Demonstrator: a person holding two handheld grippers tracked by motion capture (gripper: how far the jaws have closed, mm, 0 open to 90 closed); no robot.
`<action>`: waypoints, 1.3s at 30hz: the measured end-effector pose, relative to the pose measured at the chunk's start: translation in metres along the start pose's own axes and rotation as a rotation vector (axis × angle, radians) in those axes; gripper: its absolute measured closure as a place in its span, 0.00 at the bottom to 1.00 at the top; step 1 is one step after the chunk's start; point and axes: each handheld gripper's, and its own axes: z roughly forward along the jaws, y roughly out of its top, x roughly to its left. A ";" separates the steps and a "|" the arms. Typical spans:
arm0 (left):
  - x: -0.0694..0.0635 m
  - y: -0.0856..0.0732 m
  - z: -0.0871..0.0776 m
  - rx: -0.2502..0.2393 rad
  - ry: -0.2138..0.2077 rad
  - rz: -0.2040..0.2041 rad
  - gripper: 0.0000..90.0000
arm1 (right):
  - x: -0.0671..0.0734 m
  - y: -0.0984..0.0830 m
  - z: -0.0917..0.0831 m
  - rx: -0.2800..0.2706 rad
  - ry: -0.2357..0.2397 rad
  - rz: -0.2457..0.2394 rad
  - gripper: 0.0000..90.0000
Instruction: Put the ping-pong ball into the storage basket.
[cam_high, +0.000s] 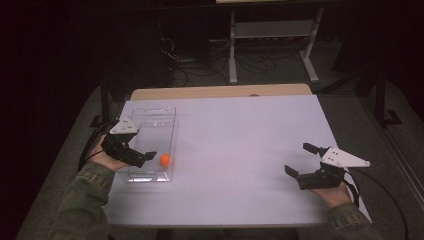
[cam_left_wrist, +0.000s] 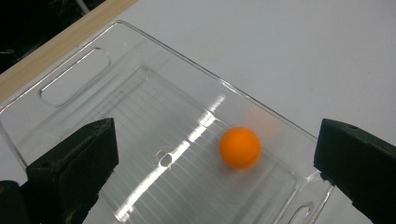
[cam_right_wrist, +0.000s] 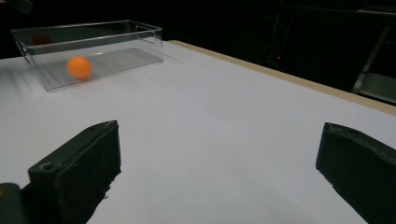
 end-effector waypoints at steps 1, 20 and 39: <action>0.000 -0.001 -0.001 -0.007 0.000 -0.005 0.00 | 0.000 0.000 0.000 0.000 0.000 0.000 0.00; -0.002 -0.027 -0.017 -0.182 0.037 -0.100 0.00 | 0.000 -0.001 0.001 0.005 -0.003 0.000 0.00; -0.008 -0.057 -0.021 -0.402 0.111 -0.200 0.00 | 0.000 -0.002 0.001 0.006 -0.006 0.004 0.00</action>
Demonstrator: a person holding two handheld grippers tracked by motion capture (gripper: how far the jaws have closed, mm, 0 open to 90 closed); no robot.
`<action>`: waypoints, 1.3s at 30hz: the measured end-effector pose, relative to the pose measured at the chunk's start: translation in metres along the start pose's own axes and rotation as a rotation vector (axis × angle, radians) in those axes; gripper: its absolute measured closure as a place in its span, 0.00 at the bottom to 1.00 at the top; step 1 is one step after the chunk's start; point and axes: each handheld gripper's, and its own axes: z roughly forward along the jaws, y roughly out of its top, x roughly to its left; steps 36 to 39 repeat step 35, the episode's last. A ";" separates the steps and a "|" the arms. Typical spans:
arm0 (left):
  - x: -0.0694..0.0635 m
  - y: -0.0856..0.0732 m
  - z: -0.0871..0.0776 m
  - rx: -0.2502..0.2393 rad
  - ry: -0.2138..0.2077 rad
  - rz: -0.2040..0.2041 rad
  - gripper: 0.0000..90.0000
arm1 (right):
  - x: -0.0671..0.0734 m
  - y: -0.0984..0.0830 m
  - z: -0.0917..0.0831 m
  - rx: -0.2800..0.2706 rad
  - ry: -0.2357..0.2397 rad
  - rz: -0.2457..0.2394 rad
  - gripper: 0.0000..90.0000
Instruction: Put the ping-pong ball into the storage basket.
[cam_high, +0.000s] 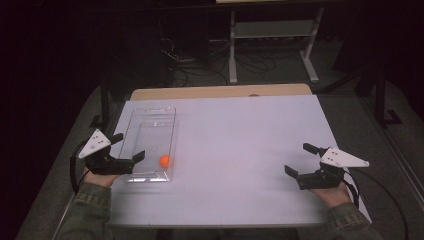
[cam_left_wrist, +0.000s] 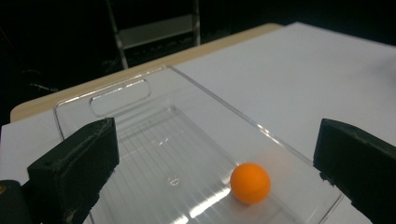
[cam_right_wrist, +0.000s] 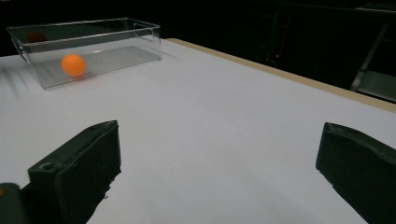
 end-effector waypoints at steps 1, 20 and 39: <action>0.000 -0.001 -0.001 -0.010 0.001 -0.005 0.00 | 0.000 0.000 0.000 -0.001 -0.001 -0.001 0.00; -0.003 -0.032 -0.014 -0.141 0.075 -0.036 0.00 | -0.001 -0.002 -0.002 -0.017 -0.015 0.014 0.00; -0.002 -0.047 -0.029 -0.221 0.136 -0.076 0.00 | -0.004 -0.004 -0.004 -0.041 -0.030 0.038 0.00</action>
